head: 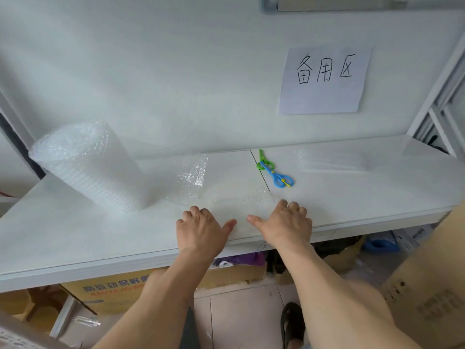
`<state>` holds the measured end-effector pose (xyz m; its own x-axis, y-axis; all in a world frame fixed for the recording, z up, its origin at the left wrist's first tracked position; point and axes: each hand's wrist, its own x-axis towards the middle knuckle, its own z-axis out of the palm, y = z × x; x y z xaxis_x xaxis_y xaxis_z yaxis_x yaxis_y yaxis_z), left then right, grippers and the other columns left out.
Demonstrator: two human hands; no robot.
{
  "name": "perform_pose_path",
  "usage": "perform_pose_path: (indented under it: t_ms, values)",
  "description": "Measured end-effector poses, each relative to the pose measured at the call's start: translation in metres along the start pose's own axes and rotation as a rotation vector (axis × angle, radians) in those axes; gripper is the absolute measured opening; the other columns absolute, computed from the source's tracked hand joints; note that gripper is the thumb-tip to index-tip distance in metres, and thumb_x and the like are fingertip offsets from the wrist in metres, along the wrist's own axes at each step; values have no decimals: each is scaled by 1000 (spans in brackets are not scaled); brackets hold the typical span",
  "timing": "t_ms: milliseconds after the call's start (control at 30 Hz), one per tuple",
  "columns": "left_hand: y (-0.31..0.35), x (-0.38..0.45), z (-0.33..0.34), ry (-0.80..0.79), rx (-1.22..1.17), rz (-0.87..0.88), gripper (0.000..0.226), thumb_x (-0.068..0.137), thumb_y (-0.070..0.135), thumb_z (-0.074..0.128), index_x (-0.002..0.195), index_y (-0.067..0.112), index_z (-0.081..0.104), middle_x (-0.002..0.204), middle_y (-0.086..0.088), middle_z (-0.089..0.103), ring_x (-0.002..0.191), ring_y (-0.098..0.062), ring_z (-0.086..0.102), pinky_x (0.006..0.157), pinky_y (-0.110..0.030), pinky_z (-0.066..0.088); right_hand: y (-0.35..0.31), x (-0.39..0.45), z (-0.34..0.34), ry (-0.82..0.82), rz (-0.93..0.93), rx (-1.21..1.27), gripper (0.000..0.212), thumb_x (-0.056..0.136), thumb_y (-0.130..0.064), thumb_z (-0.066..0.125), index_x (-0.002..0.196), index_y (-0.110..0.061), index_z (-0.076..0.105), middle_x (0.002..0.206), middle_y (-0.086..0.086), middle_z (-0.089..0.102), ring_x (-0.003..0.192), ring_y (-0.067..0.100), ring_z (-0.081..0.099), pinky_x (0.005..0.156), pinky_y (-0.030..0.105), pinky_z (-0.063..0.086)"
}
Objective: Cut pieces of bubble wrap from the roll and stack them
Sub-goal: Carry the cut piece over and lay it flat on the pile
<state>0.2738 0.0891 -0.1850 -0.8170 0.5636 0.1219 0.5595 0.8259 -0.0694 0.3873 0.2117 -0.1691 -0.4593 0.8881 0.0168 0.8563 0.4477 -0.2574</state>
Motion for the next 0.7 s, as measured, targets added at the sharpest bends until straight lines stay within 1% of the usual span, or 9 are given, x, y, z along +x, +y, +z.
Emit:
perform_pose_path:
  t_ms: [100,167,233,300,400,467,533,600,700]
  values:
    - [1,0,-6,-52,-98,-54,90,80,83,32,121,6,50,116,-7,55,107,-25,56,81,-34,44,-1,1,-2,-23,65,150,77,79,-67,58,126,-8,47,126,12,52,118,30,50,89,39,44]
    - [-1,4,-11,-114,-162,-96,88,76,85,39,116,7,51,111,-5,58,100,-25,61,73,-32,42,-1,3,-4,-49,106,257,58,82,-52,63,117,-8,50,117,11,58,105,30,58,79,36,46]
    - [-4,8,-15,-157,-208,-123,81,73,84,46,104,10,55,92,0,64,84,-22,63,65,-30,40,-2,5,-7,-105,123,345,37,83,-41,63,103,-11,53,103,6,64,87,27,59,68,31,45]
    - [-7,11,-18,-183,-273,-147,69,73,79,53,93,14,56,76,4,63,71,-18,59,61,-29,38,-4,7,-6,-156,127,467,25,83,-34,63,93,-13,54,90,3,64,79,26,59,66,31,47]
    - [-10,11,-19,-223,-384,-158,51,76,67,60,83,17,54,77,2,62,70,-18,58,60,-29,37,-6,8,-9,-216,156,816,31,83,-22,64,111,-12,56,99,4,60,75,26,68,61,33,56]
    - [-9,9,-17,-206,-442,-150,42,80,59,60,86,18,53,91,0,60,80,-21,58,62,-30,38,-7,7,-15,-287,188,1027,43,87,-13,65,127,-12,50,103,0,56,63,20,64,55,28,56]
    - [-7,7,-15,-163,-552,-167,30,84,49,59,91,20,51,96,0,57,86,-23,57,65,-31,39,-5,7,-20,-331,193,1150,51,87,-12,69,133,-13,47,104,0,59,63,17,60,58,28,58]
    - [-3,7,-20,-131,-802,-212,23,86,38,59,97,20,50,91,0,60,84,-24,60,63,-31,41,-2,10,-25,-325,198,1230,57,86,-13,71,136,-13,45,115,2,57,71,19,60,59,28,59]
    - [8,10,-37,-94,-1342,-250,22,88,17,61,107,16,51,90,-9,63,70,-25,67,62,-42,53,4,19,-35,-251,182,1284,57,86,-12,71,136,-13,45,124,4,52,76,20,64,58,28,59]
